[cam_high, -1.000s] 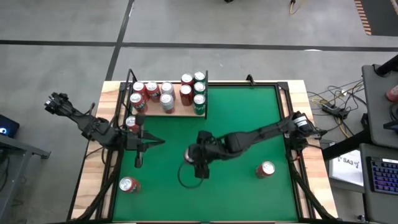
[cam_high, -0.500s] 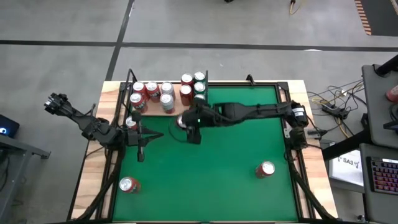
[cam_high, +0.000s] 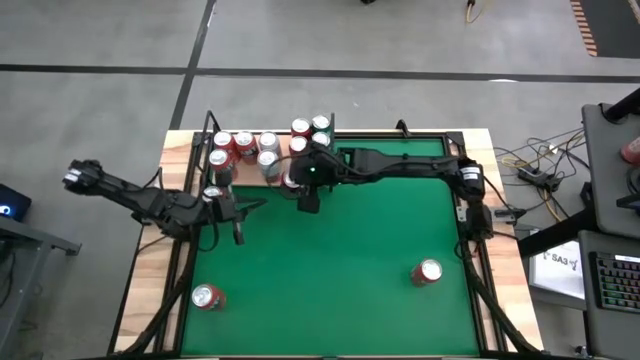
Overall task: Place canned beverage on shelf
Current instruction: Put the red-black soda can on the shelf aligned with the other red-black soda can
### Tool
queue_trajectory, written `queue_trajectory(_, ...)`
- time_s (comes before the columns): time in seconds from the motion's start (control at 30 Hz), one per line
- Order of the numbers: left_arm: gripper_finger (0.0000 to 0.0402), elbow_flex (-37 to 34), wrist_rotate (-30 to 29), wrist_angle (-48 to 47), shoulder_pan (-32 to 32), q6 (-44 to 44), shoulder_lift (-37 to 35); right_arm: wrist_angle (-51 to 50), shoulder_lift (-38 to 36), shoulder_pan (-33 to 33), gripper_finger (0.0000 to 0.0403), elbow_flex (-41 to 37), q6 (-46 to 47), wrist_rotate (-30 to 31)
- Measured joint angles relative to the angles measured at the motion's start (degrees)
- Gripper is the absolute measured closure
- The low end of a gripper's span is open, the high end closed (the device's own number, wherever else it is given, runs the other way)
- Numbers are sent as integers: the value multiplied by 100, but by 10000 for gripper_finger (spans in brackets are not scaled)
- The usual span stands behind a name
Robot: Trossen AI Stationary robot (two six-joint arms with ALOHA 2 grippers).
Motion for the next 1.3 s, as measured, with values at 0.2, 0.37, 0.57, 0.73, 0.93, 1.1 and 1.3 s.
queue_trajectory(0.2, 402, -417, 8, 172, 28, -270, -125, -18, 212, -101, 117, 12, -101, 44)
queue_trajectory(0.37, 402, -713, 57, 242, 28, -444, -101, -81, 253, -205, 117, 13, 8, 48)
queue_trajectory(0.57, 402, -1108, 50, 834, 28, -582, 162, -81, 253, -252, 117, 13, 95, 66)
queue_trajectory(0.73, 402, -1467, 50, 1763, 28, -580, 525, -81, 253, -250, 114, 13, 162, 55)
queue_trajectory(0.93, 402, -1736, 46, 2762, 56, -759, 1200, -81, 253, -250, 112, 13, 160, 56)
queue_trajectory(1.1, 402, -1791, 29, 3582, 133, -773, 1979, -86, 253, -250, 110, 13, 153, 57)
queue_trajectory(1.3, 402, -1791, 7, 4469, 546, -916, 3054, -86, 253, -250, 110, 13, 148, 56)
